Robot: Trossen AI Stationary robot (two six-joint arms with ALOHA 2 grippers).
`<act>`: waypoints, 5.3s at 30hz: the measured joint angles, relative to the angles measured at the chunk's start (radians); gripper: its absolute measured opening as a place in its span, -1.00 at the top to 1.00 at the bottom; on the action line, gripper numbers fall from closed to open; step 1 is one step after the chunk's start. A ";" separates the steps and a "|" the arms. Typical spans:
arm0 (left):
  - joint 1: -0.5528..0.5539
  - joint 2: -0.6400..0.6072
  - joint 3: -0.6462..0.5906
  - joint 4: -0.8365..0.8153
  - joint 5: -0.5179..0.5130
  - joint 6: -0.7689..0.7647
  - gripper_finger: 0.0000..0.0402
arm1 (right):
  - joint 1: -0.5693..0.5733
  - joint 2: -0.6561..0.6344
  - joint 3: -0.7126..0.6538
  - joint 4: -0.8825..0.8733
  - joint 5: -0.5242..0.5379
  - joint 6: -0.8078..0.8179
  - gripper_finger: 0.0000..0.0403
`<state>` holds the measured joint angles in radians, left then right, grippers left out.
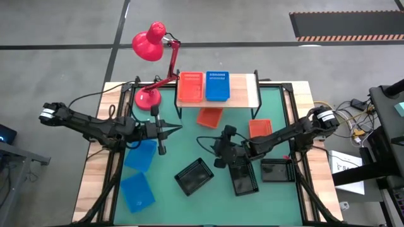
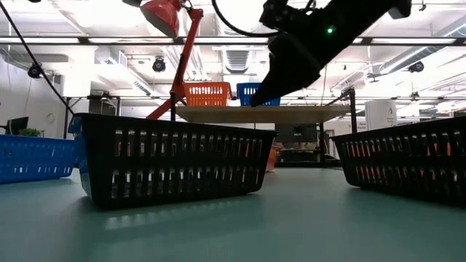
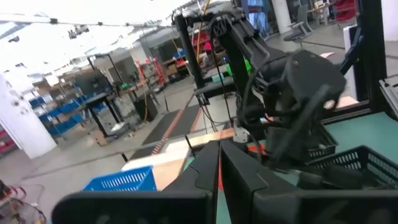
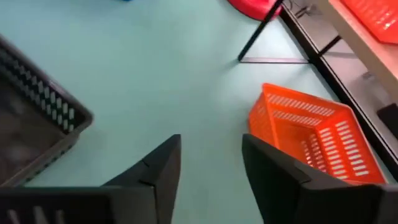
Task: Stack baskets on shelf by color
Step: Put the left black bin on the shelf
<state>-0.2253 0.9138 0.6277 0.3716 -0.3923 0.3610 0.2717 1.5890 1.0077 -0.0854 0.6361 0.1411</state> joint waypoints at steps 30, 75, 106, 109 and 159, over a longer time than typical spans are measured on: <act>0.000 0.001 -0.046 -0.022 0.000 -0.040 1.00 | -0.055 -0.003 0.057 0.032 -0.529 -0.288 0.07; 0.000 0.001 -0.046 -0.014 -0.001 -0.040 1.00 | 0.032 0.335 0.528 -0.602 -0.519 -1.530 0.24; 0.000 0.001 -0.061 -0.014 -0.001 -0.041 1.00 | 0.007 0.379 0.931 -0.922 -0.632 -0.838 0.95; 0.000 0.001 -0.061 -0.014 -0.001 -0.042 1.00 | 0.017 0.378 1.037 -1.076 -0.603 -0.651 0.96; 0.000 0.002 -0.062 -0.014 -0.001 -0.067 1.00 | -0.548 -0.029 0.743 -1.415 -0.310 -0.380 0.96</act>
<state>-0.2253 0.9157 0.5655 0.3573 -0.3935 0.2939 -0.2761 1.5598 1.7507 -1.5004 0.3258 -0.2394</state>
